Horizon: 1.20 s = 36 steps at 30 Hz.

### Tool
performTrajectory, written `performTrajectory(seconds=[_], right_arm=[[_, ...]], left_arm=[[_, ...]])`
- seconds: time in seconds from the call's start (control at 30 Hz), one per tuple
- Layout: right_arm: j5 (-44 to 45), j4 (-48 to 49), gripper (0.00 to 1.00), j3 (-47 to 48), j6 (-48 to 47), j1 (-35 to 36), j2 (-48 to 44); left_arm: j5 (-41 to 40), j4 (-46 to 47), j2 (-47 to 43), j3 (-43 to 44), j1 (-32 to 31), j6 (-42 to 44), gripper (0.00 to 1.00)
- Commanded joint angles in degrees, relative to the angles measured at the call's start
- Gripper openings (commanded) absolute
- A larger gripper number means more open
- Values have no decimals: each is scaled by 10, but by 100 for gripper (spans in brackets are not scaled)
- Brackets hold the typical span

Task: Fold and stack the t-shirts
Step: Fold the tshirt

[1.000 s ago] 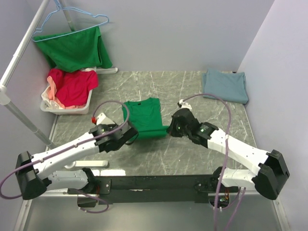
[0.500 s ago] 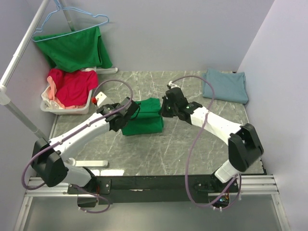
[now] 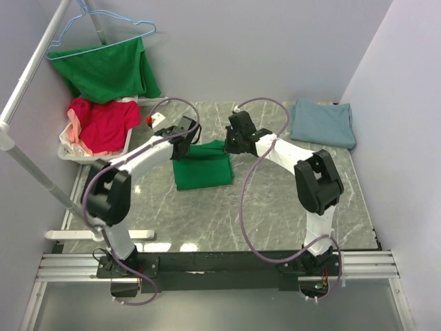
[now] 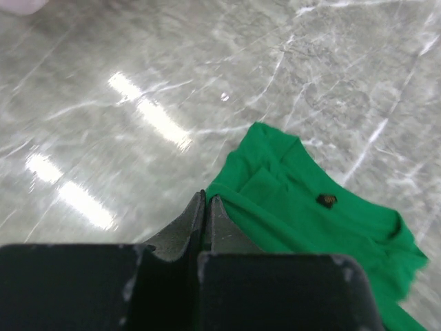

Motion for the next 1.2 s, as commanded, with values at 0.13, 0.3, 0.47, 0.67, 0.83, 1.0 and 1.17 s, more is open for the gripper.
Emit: performTrajectory(seconds=[0.13, 0.3, 0.47, 0.67, 0.83, 1.0, 1.17], right_arm=[[12, -19, 9, 84, -15, -38, 82], [17, -14, 53, 122, -10, -55, 101], [28, -17, 62, 137, -11, -72, 94], [14, -1, 65, 61, -24, -72, 34], [-16, 6, 61, -6, -25, -57, -25], [-29, 1, 53, -6, -24, -24, -39], [-50, -20, 53, 37, -19, -8, 9]], left_arm=[[23, 47, 125, 103, 43, 95, 6], [16, 73, 158, 141, 62, 116, 50], [-38, 103, 139, 143, 69, 105, 70], [-14, 138, 76, 103, 68, 159, 71], [79, 147, 35, 69, 55, 212, 67], [130, 104, 39, 63, 32, 207, 52], [176, 78, 60, 67, 25, 198, 40]])
